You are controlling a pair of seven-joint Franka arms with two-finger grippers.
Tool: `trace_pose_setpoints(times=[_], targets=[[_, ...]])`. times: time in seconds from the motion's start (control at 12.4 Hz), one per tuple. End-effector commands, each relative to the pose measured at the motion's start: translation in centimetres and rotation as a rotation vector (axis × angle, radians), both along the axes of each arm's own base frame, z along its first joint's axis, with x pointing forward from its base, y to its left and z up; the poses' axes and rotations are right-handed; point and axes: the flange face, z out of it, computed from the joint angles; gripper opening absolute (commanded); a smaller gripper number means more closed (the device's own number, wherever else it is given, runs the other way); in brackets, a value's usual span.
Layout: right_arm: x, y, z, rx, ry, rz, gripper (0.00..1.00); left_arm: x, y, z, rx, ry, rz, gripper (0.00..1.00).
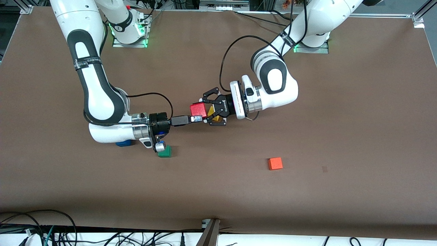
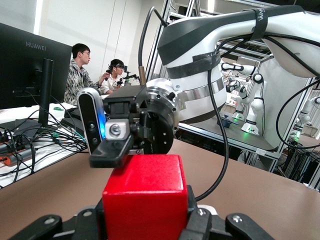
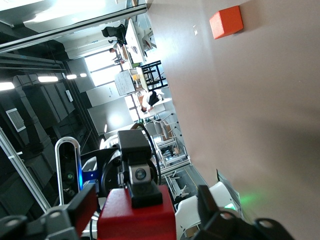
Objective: Pass red block to right arm, stack on blue
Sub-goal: 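Grasp the red cube with the right gripper, open the left gripper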
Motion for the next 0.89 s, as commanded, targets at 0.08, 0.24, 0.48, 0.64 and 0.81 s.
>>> trace_pose_setpoints(times=[0.08, 0.24, 0.48, 0.64, 0.81], targets=[[-1.9, -0.7, 1.8, 0.014, -0.006, 0.005, 0.87, 0.3, -0.7, 1.3, -0.042, 0.004, 0.043, 0.0], [-2.0, -0.8, 1.9, 0.012, -0.005, 0.006, 0.87, 0.2, -0.7, 1.8, -0.049, 0.003, 0.047, 0.0], [-2.3, -0.9, 2.1, 0.009, -0.013, 0.011, 0.17, 0.1, -0.8, 1.7, -0.05, 0.008, 0.046, 0.0], [-2.4, -0.8, 2.3, 0.008, -0.01, 0.022, 0.0, 0.1, -0.8, 1.6, -0.051, 0.012, 0.047, 0.0], [-2.4, -0.9, 2.5, 0.012, -0.009, 0.028, 0.0, 0.2, -0.8, 1.9, -0.05, -0.004, 0.045, 0.99]])
